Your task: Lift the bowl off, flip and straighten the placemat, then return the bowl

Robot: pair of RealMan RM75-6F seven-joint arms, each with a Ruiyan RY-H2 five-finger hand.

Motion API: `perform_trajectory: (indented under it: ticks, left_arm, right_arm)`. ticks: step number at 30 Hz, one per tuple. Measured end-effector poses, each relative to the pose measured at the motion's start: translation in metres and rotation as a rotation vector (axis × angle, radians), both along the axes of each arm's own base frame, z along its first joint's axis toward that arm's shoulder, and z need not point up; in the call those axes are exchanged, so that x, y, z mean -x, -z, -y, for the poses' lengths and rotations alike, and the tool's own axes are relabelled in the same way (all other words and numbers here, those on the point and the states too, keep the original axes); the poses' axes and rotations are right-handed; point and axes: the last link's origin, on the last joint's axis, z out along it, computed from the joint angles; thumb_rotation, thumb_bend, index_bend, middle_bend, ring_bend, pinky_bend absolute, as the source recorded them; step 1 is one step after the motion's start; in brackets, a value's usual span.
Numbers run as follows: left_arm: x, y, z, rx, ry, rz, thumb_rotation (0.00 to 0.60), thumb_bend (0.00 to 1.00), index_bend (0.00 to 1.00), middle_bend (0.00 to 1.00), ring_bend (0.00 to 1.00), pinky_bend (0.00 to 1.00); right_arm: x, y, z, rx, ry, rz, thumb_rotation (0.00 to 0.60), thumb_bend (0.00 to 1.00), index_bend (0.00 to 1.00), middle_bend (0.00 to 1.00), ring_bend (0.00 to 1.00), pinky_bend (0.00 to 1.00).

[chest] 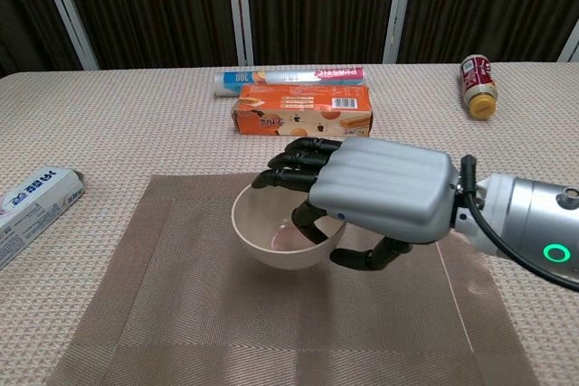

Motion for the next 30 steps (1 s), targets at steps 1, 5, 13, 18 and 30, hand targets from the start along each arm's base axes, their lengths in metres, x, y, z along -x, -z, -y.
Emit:
perform_trajectory:
  ticks: [1,5,13,18,30]
  left_arm:
    - [0.000,0.000,0.000,0.001,-0.001,0.000,0.600,0.00,0.00,0.00,0.00,0.00]
    - [0.000,0.001,0.000,0.006,-0.003,0.004,0.600,0.00,0.00,0.00,0.00,0.00]
    - [-0.001,0.003,0.000,0.015,0.002,0.004,0.600,0.00,0.00,0.00,0.00,0.00]
    - [-0.002,0.004,0.001,0.021,0.005,0.006,0.600,0.00,0.00,0.00,0.00,0.00]
    - [-0.001,0.001,0.008,-0.056,0.026,-0.077,0.600,0.00,0.00,0.00,0.00,0.00]
  right_arm:
    - [0.000,0.002,0.001,0.003,-0.004,-0.001,0.600,0.34,0.63,0.05,0.00,0.00]
    - [-0.001,0.008,0.003,0.010,-0.002,0.001,0.600,0.17,0.36,0.05,0.00,0.00]
    - [0.002,0.004,0.001,-0.004,0.024,0.001,0.600,0.00,0.00,0.00,0.00,0.00]
    - [0.008,-0.017,-0.003,0.022,0.029,0.044,0.600,0.00,0.00,0.00,0.00,0.00]
    - [0.078,-0.120,-0.009,0.246,0.147,0.125,0.600,0.00,0.00,0.00,0.00,0.00]
